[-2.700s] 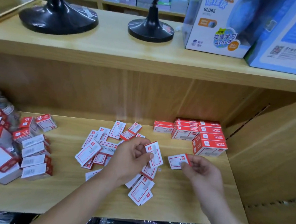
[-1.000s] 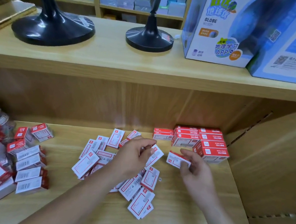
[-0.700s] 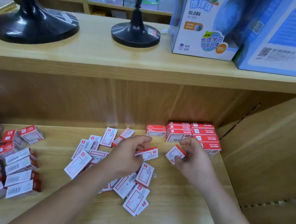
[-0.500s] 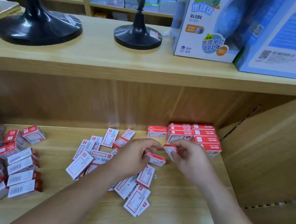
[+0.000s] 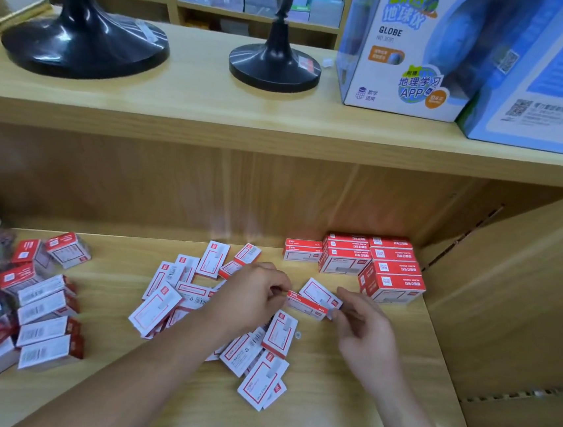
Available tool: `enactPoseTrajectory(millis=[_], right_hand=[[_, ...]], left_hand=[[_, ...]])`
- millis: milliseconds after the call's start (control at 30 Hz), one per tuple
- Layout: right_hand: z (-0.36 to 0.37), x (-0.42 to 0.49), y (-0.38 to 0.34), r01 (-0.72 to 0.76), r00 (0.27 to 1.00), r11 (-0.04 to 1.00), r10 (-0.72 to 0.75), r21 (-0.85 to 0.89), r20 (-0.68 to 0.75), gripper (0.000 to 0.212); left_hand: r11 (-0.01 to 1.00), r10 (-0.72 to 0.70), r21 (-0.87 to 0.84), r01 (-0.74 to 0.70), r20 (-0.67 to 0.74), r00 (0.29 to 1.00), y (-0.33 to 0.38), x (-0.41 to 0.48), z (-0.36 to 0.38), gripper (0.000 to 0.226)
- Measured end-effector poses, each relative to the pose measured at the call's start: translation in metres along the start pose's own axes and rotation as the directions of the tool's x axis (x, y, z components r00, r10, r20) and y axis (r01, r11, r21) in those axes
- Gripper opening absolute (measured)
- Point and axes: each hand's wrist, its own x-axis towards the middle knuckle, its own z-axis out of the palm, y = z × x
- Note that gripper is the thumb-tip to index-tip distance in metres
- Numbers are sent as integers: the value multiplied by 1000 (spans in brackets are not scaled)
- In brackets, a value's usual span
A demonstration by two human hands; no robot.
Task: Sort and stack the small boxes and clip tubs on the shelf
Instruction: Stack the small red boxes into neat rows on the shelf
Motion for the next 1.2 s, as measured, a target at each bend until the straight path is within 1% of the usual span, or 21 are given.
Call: enactPoseTrajectory(millis=[100,133,167,200,233,333,367,400,467,500,567,633,733,800,867,967,1000,1067,1133,1200], right_hand=[[2,-3,-4,-32,999,992,29,122,30,50],[4,-3,-6,-46,999,989,42,139,33,47],[6,-3,-7,-59,998,989,55,138,32,40],[8,-2,-8,-73,997,993,70,95,33,31],[8,-1,-8,-82,996,997,81,16,43,28],[6,1,-8,-85,981,953,131,-292,142,37],[7,2,-8,-83,974,930,151,-357,167,38],[7,3,-7,-88,973,918,164,-388,166,36],[7,6,-4,-121,979,925,171,-359,112,29],[7,7,-1,-133,984,944,163,-303,76,27],[5,7,1,-120,991,973,130,-197,36,26],[4,5,0,-110,992,987,116,-117,51,29],[7,2,2,-107,991,994,106,6,84,33],[11,3,4,-76,994,997,74,30,75,34],[16,8,6,-59,998,998,59,17,33,35],[21,19,2,-108,994,994,108,-22,-24,32],[23,24,1,-110,994,993,109,-48,-26,27],[27,33,2,-60,998,984,58,-166,-20,10],[31,40,2,-12,1000,964,6,-264,-24,8],[34,45,1,-9,999,949,-5,-316,-43,11]], left_hand=[[1000,-16,9,16,8,1000,3,3,2,16],[1000,-21,7,21,11,1000,3,4,3,15],[1000,-27,8,27,16,1000,4,5,3,14],[1000,-29,12,29,20,999,4,6,3,13],[999,-30,17,30,29,999,4,7,3,12],[999,-41,31,39,62,997,6,15,2,13],[998,-58,21,56,82,995,7,19,2,17],[998,-70,6,70,105,992,9,22,2,23],[998,-69,3,70,141,988,9,26,5,40],[998,-64,15,63,150,987,9,26,6,47],[998,-60,12,59,161,985,8,27,8,53],[999,-51,7,51,184,982,6,26,8,52],[1000,2,4,-3,206,979,6,23,5,39],[999,30,16,-34,179,983,6,21,2,29],[998,27,55,-34,125,992,5,22,2,24],[989,3,148,-4,7,1000,3,25,2,27],[984,5,180,0,-30,1000,2,27,3,28],[973,14,231,10,-99,995,3,31,3,28],[978,-9,202,43,-169,986,4,34,5,28],[984,-58,151,93,-220,974,3,34,6,33]])
